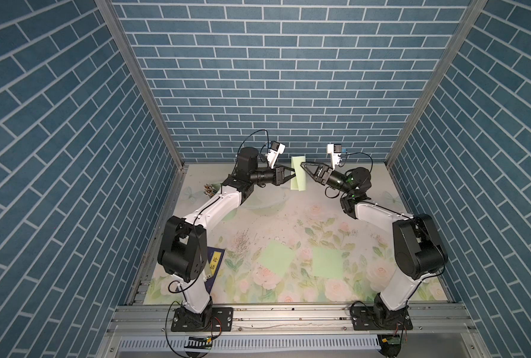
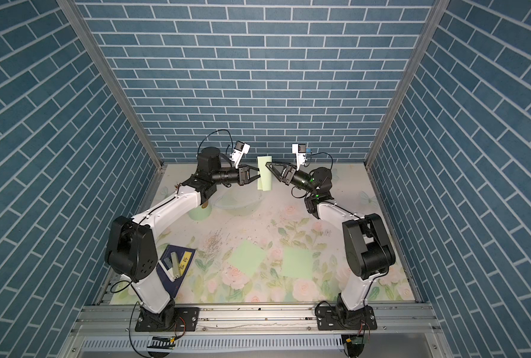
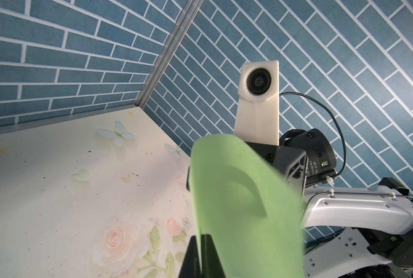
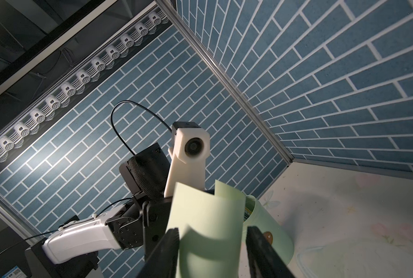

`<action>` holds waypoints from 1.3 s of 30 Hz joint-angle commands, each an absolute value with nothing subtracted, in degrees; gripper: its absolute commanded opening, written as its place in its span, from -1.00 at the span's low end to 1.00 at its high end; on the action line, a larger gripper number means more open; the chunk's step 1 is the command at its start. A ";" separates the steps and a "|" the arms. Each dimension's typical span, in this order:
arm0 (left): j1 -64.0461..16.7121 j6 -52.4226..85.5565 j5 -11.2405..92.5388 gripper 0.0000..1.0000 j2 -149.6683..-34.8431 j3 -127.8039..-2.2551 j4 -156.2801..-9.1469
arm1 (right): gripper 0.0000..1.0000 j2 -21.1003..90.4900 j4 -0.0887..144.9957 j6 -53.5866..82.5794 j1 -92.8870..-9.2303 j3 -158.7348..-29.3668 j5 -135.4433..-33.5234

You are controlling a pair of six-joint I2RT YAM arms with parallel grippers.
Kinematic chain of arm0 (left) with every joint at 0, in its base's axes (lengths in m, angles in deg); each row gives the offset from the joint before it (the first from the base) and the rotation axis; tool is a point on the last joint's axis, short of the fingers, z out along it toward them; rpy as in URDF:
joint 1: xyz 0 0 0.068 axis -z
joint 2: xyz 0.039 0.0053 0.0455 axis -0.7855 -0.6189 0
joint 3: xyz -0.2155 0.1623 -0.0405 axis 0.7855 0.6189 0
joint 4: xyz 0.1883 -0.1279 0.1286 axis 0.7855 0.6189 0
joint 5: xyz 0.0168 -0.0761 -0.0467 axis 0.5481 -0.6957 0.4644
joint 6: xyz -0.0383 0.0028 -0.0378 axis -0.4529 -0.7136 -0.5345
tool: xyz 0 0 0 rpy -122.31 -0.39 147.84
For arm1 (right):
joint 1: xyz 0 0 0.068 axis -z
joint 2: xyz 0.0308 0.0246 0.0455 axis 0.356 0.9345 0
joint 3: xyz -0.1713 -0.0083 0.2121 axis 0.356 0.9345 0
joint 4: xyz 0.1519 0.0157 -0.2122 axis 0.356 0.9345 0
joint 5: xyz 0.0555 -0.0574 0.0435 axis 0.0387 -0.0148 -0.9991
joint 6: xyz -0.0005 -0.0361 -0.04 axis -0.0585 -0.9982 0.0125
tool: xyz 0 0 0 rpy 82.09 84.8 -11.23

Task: Fold the square paper along the opposite sides
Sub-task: Fold the paper.

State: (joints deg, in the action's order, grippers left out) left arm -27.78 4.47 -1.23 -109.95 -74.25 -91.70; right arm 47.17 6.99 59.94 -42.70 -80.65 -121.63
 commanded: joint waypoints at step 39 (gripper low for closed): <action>-26.37 7.41 -1.67 -0.98 -107.68 -75.05 -88.63 | -0.76 48.51 0.12 63.59 -42.41 -81.83 -124.69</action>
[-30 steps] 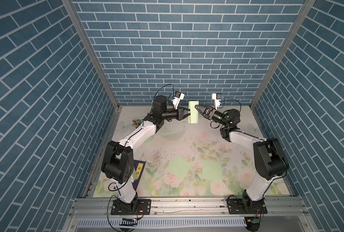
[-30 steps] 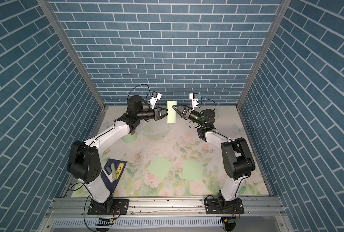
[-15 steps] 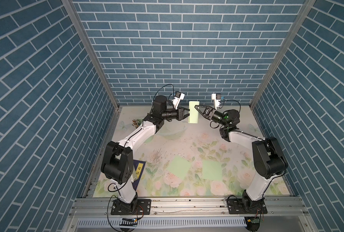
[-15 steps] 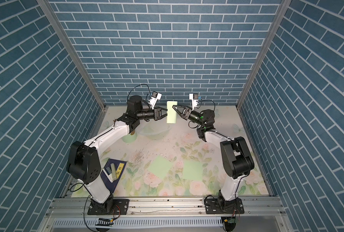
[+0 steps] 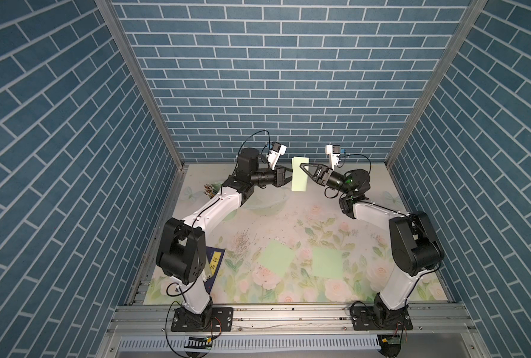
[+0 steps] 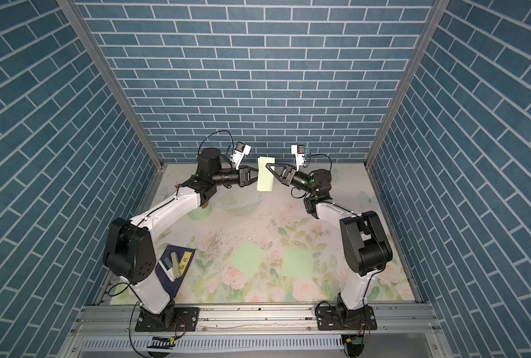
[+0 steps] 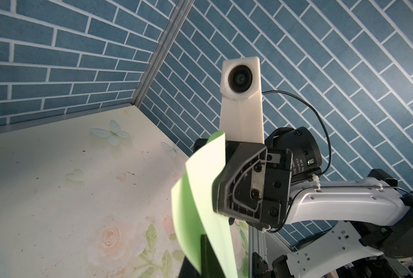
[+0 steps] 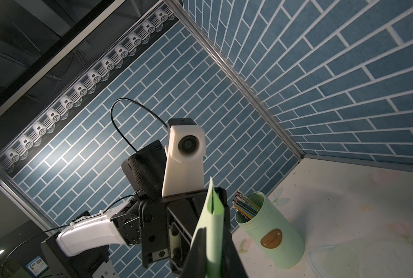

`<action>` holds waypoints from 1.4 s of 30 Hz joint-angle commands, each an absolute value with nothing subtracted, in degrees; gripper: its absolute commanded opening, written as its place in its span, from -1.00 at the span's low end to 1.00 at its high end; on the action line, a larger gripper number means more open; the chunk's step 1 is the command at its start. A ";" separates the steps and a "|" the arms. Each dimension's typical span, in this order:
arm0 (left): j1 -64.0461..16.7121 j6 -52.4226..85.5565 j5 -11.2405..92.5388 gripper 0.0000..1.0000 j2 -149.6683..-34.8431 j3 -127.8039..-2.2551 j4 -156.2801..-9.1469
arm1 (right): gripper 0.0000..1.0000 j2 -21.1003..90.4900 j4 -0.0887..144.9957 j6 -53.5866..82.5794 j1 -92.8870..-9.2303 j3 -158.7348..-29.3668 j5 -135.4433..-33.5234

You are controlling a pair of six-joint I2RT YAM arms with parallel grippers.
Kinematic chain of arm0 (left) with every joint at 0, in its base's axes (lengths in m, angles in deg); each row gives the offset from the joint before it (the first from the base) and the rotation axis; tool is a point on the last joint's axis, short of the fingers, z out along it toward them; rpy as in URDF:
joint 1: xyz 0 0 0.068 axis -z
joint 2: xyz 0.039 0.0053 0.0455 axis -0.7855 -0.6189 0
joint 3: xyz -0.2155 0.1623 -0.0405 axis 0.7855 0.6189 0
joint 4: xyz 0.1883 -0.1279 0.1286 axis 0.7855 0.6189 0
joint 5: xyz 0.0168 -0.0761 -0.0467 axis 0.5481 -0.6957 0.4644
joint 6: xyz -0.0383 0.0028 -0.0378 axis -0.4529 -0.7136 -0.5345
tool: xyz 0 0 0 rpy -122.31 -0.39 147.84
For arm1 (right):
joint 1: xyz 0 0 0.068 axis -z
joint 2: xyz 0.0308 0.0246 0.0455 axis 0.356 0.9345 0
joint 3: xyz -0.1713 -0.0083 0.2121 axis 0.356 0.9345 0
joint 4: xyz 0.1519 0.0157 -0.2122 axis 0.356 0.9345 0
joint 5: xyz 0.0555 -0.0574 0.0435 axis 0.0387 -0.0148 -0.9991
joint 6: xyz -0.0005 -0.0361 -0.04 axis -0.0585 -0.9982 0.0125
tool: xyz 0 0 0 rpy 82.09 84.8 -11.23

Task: Fold the square paper along the opposite sides
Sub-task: Fold the paper.

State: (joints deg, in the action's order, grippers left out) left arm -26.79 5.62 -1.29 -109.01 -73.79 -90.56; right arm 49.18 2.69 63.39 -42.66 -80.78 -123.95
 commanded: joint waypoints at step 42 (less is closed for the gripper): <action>-25.85 -5.82 -5.26 0.22 -109.00 -72.36 -107.36 | -0.82 46.20 -2.09 64.53 -41.13 -84.62 -123.49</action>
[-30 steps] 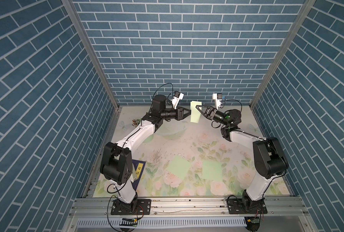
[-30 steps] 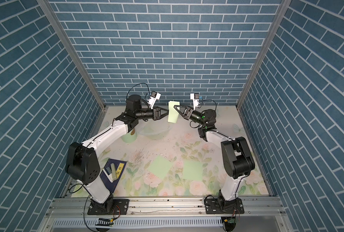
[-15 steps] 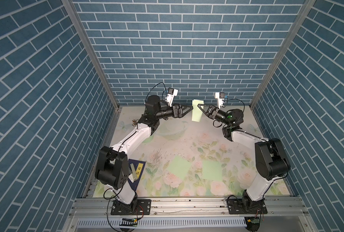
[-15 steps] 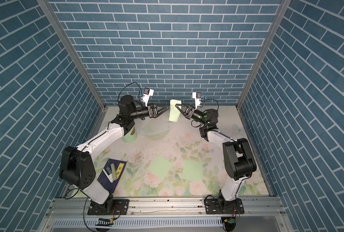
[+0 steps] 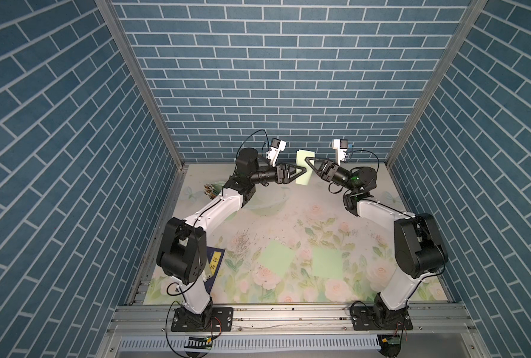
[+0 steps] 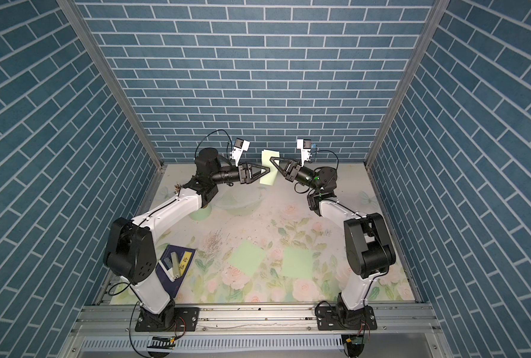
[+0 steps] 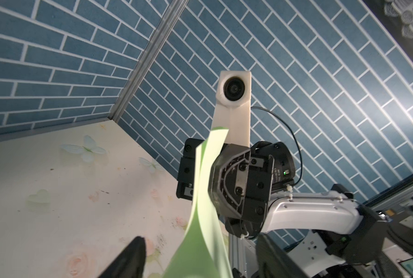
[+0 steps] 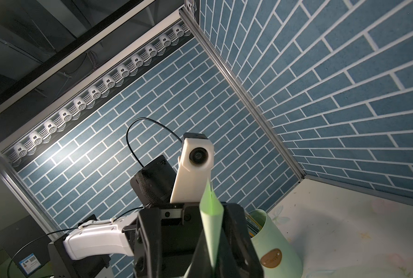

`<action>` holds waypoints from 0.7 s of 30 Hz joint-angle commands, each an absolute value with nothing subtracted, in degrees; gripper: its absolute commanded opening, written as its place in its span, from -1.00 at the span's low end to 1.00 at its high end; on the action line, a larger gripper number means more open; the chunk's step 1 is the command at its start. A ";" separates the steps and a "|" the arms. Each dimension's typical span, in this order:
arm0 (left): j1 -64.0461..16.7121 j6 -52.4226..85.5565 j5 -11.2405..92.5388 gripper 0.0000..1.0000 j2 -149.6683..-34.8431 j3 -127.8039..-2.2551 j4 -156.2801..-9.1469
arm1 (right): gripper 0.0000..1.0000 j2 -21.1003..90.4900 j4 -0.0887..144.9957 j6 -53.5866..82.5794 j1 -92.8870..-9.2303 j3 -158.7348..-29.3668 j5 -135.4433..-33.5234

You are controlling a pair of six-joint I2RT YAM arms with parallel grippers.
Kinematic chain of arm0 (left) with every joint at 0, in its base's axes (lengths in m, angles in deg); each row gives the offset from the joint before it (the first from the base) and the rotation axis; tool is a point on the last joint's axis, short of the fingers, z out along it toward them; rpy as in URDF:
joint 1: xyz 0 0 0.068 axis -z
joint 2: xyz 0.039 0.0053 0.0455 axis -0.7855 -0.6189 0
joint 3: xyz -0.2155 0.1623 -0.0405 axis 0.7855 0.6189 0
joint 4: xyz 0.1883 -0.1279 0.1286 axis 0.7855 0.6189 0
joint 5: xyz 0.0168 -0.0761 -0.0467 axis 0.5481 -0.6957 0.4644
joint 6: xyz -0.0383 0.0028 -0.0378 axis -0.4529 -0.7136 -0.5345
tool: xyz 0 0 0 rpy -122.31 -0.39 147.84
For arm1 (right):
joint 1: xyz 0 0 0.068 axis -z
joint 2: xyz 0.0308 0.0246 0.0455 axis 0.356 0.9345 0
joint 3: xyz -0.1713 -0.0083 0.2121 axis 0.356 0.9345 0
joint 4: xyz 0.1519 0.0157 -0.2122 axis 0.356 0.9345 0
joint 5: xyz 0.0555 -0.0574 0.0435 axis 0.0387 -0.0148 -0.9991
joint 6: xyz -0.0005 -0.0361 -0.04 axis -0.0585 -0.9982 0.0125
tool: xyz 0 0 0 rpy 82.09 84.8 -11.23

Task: Fold the square paper along the opposite sides
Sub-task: Fold the paper.

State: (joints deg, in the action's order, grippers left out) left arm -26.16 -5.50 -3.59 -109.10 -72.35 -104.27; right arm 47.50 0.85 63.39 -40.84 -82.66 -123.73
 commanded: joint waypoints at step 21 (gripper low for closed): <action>-25.78 -6.21 -4.20 -0.84 -108.96 -71.29 -106.87 | -0.82 47.17 -3.92 66.13 -41.01 -85.32 -122.80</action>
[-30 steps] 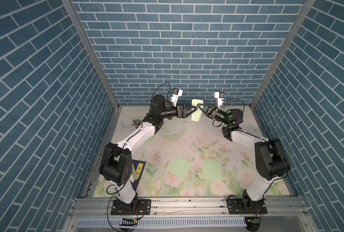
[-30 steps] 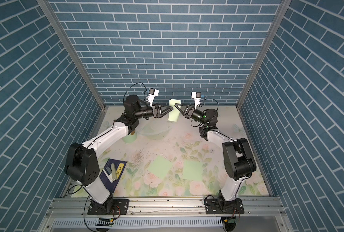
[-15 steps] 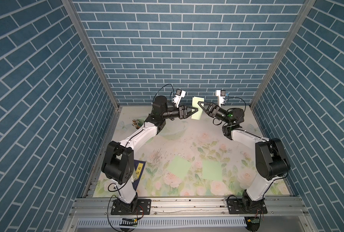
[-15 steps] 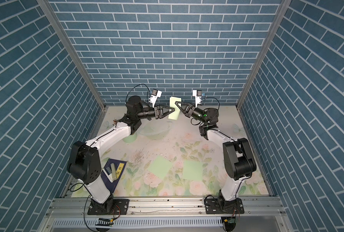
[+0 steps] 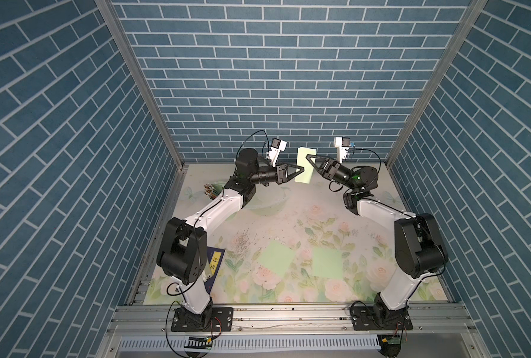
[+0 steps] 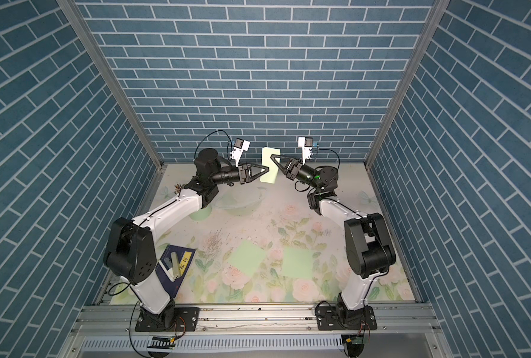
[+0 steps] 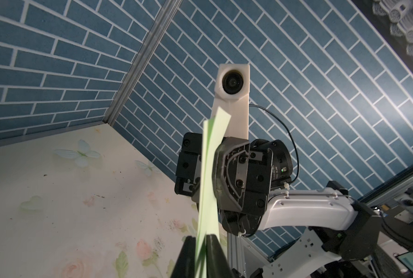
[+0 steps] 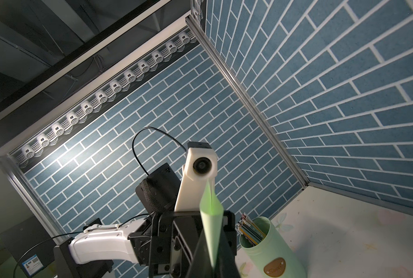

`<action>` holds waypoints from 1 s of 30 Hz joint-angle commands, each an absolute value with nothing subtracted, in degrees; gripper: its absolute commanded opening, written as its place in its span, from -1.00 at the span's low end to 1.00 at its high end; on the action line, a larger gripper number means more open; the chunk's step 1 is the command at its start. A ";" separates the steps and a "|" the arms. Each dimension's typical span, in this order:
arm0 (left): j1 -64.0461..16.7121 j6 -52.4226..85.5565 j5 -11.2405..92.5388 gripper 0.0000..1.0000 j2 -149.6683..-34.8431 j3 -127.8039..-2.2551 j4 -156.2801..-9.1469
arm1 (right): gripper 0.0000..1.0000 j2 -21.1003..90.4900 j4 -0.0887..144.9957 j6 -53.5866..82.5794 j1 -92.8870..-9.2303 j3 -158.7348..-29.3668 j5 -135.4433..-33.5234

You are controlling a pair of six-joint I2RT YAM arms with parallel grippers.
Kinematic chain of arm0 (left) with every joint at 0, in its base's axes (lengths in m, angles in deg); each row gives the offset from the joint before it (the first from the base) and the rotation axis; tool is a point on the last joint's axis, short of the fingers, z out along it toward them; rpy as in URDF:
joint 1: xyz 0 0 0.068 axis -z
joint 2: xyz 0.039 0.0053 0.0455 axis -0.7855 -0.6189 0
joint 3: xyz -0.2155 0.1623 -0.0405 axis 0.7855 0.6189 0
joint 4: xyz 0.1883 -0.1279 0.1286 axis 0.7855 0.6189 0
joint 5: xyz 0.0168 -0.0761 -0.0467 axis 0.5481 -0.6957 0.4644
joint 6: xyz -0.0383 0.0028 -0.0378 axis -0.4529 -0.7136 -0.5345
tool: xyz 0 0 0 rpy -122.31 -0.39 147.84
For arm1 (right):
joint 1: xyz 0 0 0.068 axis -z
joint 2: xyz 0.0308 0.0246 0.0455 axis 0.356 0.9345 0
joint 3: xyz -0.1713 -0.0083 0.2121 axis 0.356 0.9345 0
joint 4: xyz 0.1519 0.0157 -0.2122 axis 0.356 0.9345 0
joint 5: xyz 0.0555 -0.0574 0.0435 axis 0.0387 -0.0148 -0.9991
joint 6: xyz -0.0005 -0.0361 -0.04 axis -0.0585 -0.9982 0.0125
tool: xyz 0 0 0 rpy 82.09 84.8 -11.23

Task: Fold the square paper along the opposite sides
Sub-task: Fold the paper.

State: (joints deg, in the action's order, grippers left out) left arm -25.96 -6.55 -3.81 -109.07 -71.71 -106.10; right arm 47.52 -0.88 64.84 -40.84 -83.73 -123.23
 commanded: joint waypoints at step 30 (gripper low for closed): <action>-27.94 -5.33 1.11 -1.00 -104.54 -70.43 -107.50 | 0.31 45.79 -2.32 65.93 -43.27 -79.39 -127.05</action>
State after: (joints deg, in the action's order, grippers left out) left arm -27.71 -5.44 0.96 -106.65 -71.54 -105.30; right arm 47.24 1.27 64.66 -42.96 -79.73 -125.78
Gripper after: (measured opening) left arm 0.056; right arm 0.679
